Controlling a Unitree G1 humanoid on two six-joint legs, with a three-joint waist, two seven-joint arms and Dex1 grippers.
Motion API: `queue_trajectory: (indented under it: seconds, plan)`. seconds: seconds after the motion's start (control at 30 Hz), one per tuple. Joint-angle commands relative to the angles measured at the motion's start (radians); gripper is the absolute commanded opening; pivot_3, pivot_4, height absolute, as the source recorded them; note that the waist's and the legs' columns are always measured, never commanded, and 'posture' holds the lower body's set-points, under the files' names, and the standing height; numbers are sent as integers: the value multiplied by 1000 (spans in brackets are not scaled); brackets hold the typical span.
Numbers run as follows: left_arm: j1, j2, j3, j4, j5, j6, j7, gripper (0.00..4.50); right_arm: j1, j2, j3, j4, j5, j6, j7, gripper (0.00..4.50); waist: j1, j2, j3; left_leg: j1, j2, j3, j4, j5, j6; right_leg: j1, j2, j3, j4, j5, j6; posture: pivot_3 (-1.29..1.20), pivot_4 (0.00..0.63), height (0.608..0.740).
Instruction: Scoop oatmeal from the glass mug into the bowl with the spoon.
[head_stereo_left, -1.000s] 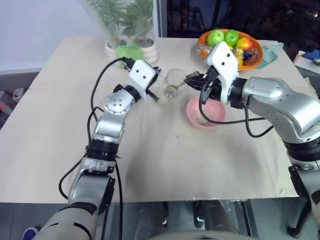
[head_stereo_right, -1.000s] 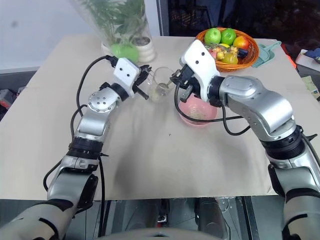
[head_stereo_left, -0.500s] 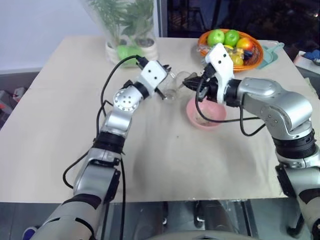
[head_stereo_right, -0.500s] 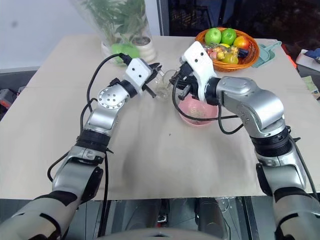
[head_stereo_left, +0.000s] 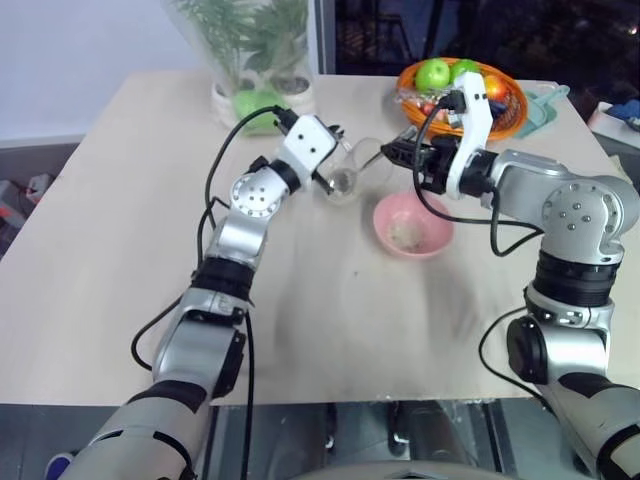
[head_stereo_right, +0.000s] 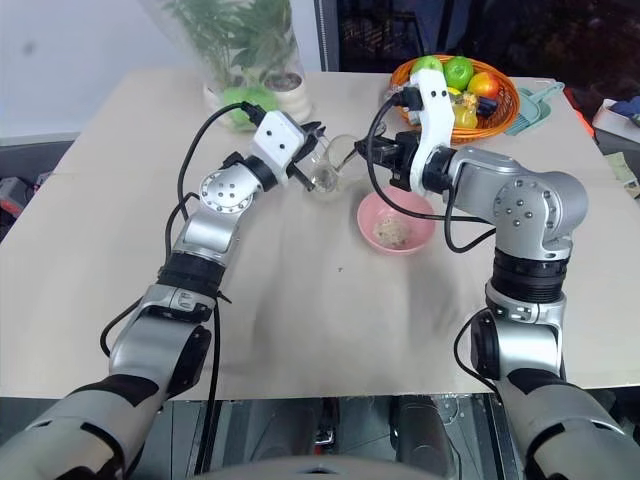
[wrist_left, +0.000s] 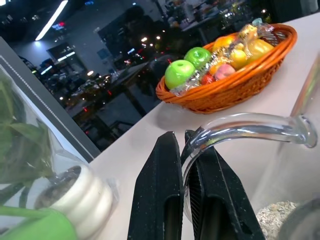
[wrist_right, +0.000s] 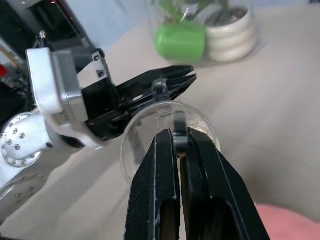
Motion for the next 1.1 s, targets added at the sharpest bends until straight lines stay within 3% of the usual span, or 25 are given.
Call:
queue_trajectory:
  seconds: [0.03,0.13,0.23,0.6,0.87,0.97,1.1]
  plan:
    - [-42,-11,19,-27,-10,-30,14,23,2,-70,147,-110,-100,-172,93,0,-5,0,0,0,0,0,0,0,0,0,0,0,0,0,0,0,150,740]
    - [-44,-16,18,-31,-11,-26,16,23,25,-120,243,-134,-166,-246,140,0,-7,0,0,0,0,0,0,0,0,0,0,0,0,0,0,0,150,740]
    - [-43,-22,19,-35,-14,-24,14,23,44,-125,260,-137,-170,-252,163,0,-7,0,0,0,0,0,0,0,0,0,0,0,0,0,0,0,150,740]
    - [-32,-30,19,-44,-21,-25,3,23,-8,87,-100,-36,37,78,20,0,-3,0,0,-1,0,0,1,0,0,0,0,-1,1,0,0,0,150,740]
    - [-44,-39,18,-30,-20,-21,-1,23,73,-132,239,-136,-241,-273,149,0,-7,0,0,-1,0,-1,1,0,0,0,0,-1,0,0,0,0,150,740]
    - [-46,-42,18,-29,-20,-21,-3,23,105,-131,262,-150,-240,-279,168,0,-7,0,0,-1,0,-1,1,0,0,-1,0,-1,0,0,0,0,150,740]
    - [-46,-43,20,-26,-21,-21,-7,23,99,-62,166,-140,-154,-170,144,0,-6,0,0,-1,0,-1,2,0,0,-1,0,-1,1,0,0,0,150,740]
